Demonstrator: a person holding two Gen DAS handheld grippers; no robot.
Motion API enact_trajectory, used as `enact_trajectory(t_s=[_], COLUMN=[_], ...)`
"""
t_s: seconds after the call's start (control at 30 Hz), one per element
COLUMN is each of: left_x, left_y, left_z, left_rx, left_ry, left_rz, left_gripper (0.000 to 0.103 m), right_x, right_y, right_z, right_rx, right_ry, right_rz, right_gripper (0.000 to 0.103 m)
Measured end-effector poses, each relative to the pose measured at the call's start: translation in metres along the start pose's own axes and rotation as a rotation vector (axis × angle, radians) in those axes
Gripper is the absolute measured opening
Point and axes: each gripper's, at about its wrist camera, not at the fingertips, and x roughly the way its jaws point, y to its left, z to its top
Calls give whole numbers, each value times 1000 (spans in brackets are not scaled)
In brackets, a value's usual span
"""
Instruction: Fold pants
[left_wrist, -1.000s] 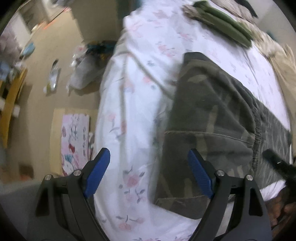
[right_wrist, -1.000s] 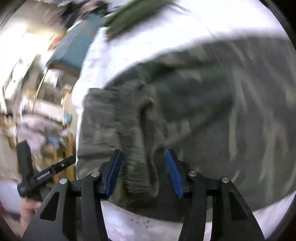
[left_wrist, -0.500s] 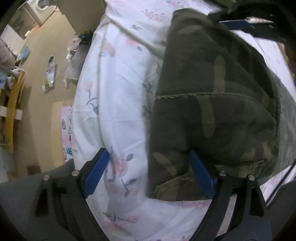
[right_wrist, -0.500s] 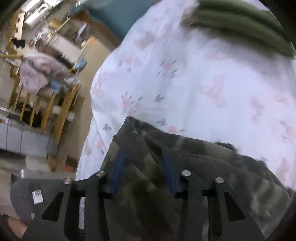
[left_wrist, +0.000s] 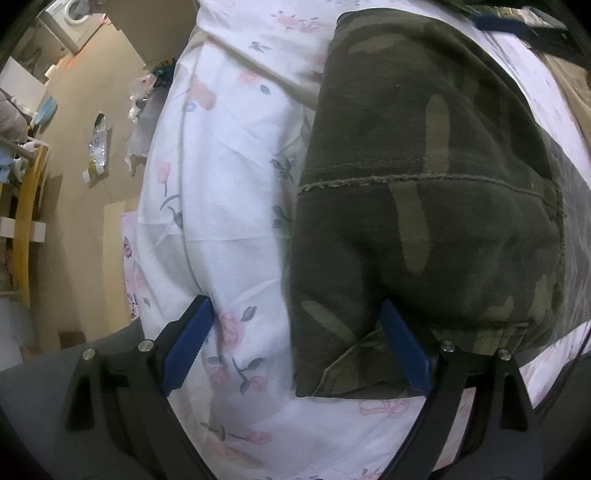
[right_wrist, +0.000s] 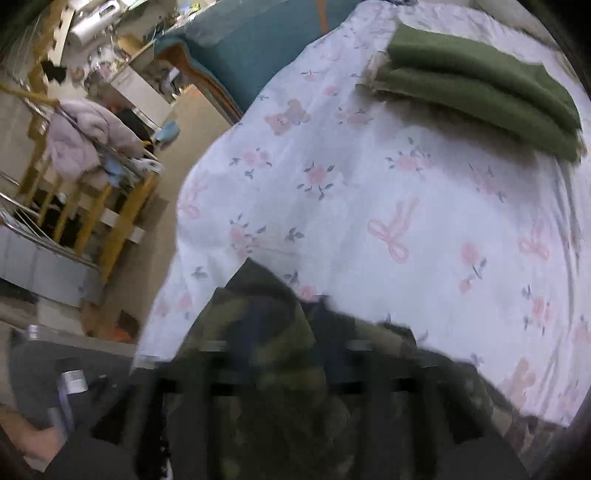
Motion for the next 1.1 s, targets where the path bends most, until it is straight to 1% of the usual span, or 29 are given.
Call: enact_trajectory(t_s=[0.1, 0.13, 0.17, 0.2, 0.23, 0.3, 0.33, 0.37, 0.4, 0.43, 0.47, 0.5, 0.57, 0.6, 0.63, 0.7, 0.73, 0.8, 0.83, 0.87, 0.9, 0.93, 0.97, 1.0, 1.03, 1.07, 1.1], left_x=[0, 1, 1, 1, 4, 2, 1, 1, 1, 1, 0, -2, -11, -18, -28, -46, -52, -55, -53, -50, -46, -42, -39, -36, -34, -33, -33], left_y=[4, 5, 6, 6, 8, 4, 3, 3, 3, 5, 6, 7, 14, 18, 23, 33, 39, 51, 54, 55, 53, 49, 44, 41, 38, 37, 38], left_z=[2, 1, 1, 1, 0, -1, -1, -2, -2, -2, -2, -3, -4, -4, -4, -1, 0, 6, 8, 9, 10, 10, 8, 5, 3, 1, -1], left_rx=[-7, -6, -3, 0, 3, 8, 11, 13, 14, 11, 10, 7, -16, -28, -45, -80, -108, -177, -197, -205, -199, -183, -158, -136, -113, -104, -105], left_ry=[3, 2, 1, -1, -3, -8, -12, -12, -11, -11, -8, -7, -31, -53, -93, -173, -206, -226, -221, -211, -197, -181, -166, -155, -146, -144, -145], left_rz=[-10, -11, -8, -5, -2, 3, 3, 3, 0, -4, -6, -9, -28, -33, -35, -24, -11, -17, -22, -25, -27, -24, -17, -10, 5, 16, 20], left_gripper=[89, 89, 89, 89, 89, 90, 90, 90, 90, 90, 90, 90, 90, 90, 90, 90, 90, 90, 90, 90, 90, 90, 90, 90, 90, 90, 90], right_x=[8, 15, 19, 25, 25, 20, 21, 29, 37, 39, 34, 26, 6, -4, -14, -34, -42, -49, -46, -35, -25, -11, 0, 17, 31, 48, 54], right_y=[6, 12, 16, 19, 18, 5, -4, -11, -11, -10, -8, -5, 4, 8, 12, 27, 35, 58, 71, 88, 100, 109, 113, 115, 113, 108, 103], right_z=[-23, -34, -42, -49, -52, -51, -52, -54, -58, -60, -61, -61, -63, -65, -69, -87, -97, -120, -130, -141, -150, -158, -163, -170, -178, -187, -195], right_rx=[-52, -100, -145, -183, -186, -128, -82, -57, -70, -78, -65, -48, -39, -39, -40, -58, -65, -85, -98, -115, -128, -138, -146, -161, -167, -151, -135], right_ry=[73, 90, 94, 99, 79, 4, -6, 25, 44, 42, 16, -12, -58, -69, -74, -76, -74, -67, -52, -39, -36, -14, 12, 62, 124, 231, 278], right_rz=[9, 1, -24, -55, -78, -124, -133, -148, -188, -211, -212, -195, -178, -176, -176, -142, -100, -10, 13, 9, 5, 18, 12, -54, -110, -119, -100], right_gripper=[57, 50, 39, 0, 0, 0, 0, 0, 0, 0, 1, 2, 9, 16, 23, 24, 24, 24, 24, 24, 24, 24, 23, 21, 20, 18, 17])
